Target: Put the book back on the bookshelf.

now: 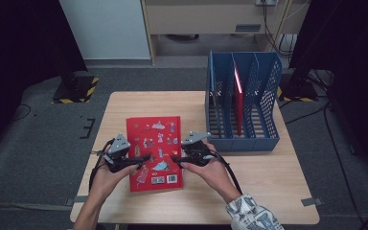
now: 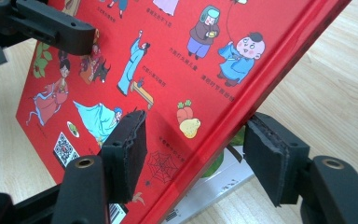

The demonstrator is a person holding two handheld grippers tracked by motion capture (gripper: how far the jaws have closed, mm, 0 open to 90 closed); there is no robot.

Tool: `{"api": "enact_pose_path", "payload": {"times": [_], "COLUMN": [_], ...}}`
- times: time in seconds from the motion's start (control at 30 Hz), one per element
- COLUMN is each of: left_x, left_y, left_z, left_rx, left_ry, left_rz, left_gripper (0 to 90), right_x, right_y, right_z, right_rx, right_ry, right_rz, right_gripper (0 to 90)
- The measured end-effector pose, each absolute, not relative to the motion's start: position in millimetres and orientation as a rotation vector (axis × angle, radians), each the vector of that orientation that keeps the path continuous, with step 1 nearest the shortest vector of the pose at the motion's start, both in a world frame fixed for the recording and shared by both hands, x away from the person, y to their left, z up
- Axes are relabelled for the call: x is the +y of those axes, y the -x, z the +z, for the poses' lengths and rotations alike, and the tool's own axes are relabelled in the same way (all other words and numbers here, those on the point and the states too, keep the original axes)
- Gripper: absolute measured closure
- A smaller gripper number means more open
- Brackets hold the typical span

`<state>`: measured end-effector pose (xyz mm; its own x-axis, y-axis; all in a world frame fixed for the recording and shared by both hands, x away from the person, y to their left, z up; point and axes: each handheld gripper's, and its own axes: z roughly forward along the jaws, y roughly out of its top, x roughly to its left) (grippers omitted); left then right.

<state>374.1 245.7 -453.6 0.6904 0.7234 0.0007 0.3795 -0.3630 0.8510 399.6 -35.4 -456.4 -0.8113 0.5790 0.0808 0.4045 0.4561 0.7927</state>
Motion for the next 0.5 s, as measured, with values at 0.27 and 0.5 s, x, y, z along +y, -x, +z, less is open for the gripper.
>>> {"api": "enact_pose_path", "payload": {"times": [0.27, 0.5], "left_x": [250.6, 258.4], "left_y": [-374.1, -373.4], "left_z": [-455.8, -453.3], "left_rx": [0.833, 0.838], "left_ry": [-1.968, -1.929], "left_rz": [0.471, 0.45], "left_gripper": [29.5, 28.3], "right_x": [-34.5, -32.5], "right_y": [-403.1, -400.2], "right_z": [-454.4, -443.5], "right_rx": [2.53, 2.524], "right_ry": [-0.865, -0.828], "right_rz": [1.295, 1.329], "right_gripper": [40.3, 40.9]}}
